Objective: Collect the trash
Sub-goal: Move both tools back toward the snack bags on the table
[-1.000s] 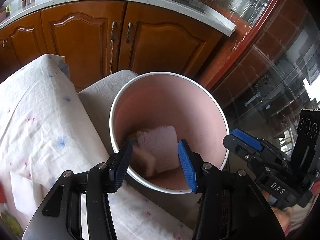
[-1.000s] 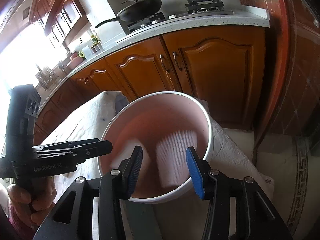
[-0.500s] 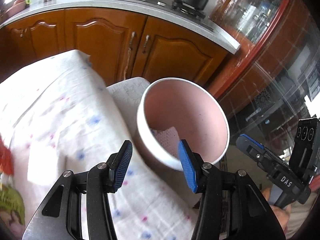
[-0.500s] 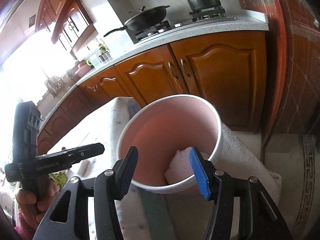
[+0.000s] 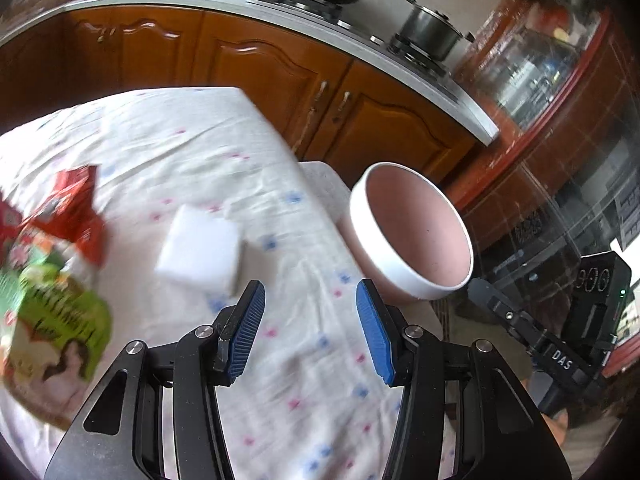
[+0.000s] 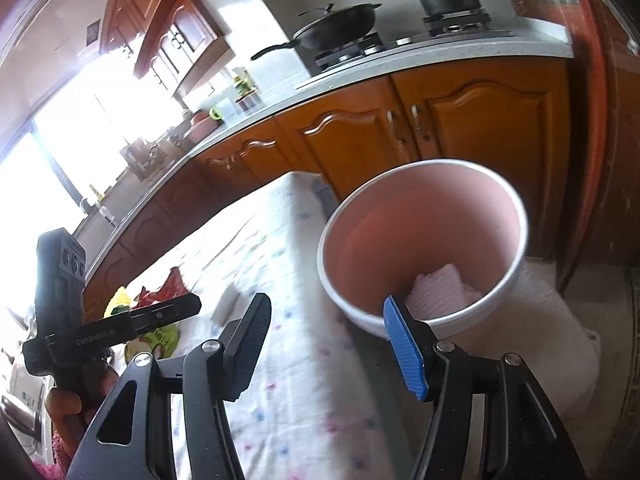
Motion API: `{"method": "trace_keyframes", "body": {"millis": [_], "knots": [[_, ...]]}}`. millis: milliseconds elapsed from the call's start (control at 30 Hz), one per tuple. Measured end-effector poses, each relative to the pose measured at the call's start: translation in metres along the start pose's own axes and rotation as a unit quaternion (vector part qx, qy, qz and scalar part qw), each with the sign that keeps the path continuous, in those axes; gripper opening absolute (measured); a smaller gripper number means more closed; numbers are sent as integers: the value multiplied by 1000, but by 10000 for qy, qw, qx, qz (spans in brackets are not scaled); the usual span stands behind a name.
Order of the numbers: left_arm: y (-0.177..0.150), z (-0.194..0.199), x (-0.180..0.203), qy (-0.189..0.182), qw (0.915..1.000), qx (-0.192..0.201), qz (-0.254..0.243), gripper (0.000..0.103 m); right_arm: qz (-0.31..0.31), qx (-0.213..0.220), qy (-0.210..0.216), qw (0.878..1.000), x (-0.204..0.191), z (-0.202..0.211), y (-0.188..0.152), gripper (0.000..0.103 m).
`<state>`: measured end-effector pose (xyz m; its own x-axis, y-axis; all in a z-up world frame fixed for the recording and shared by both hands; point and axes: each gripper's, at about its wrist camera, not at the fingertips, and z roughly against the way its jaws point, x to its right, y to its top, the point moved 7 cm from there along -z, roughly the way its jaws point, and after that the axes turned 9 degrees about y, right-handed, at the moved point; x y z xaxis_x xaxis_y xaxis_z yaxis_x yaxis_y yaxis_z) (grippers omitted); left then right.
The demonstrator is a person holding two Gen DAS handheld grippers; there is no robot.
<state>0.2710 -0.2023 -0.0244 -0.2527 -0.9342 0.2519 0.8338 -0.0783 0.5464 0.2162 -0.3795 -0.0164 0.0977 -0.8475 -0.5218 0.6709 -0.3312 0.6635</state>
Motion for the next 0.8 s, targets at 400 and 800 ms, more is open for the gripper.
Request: {"method": "trace_keyframes", "body": {"millis": [400, 800], "knots": [[-25, 23, -63, 134, 9987, 53, 491, 48, 291, -465, 346, 9979, -50, -38, -30, 64], [-30, 60, -122, 236, 9950, 329, 910, 48, 603, -745, 601, 9936, -98, -70, -43, 64]]}}
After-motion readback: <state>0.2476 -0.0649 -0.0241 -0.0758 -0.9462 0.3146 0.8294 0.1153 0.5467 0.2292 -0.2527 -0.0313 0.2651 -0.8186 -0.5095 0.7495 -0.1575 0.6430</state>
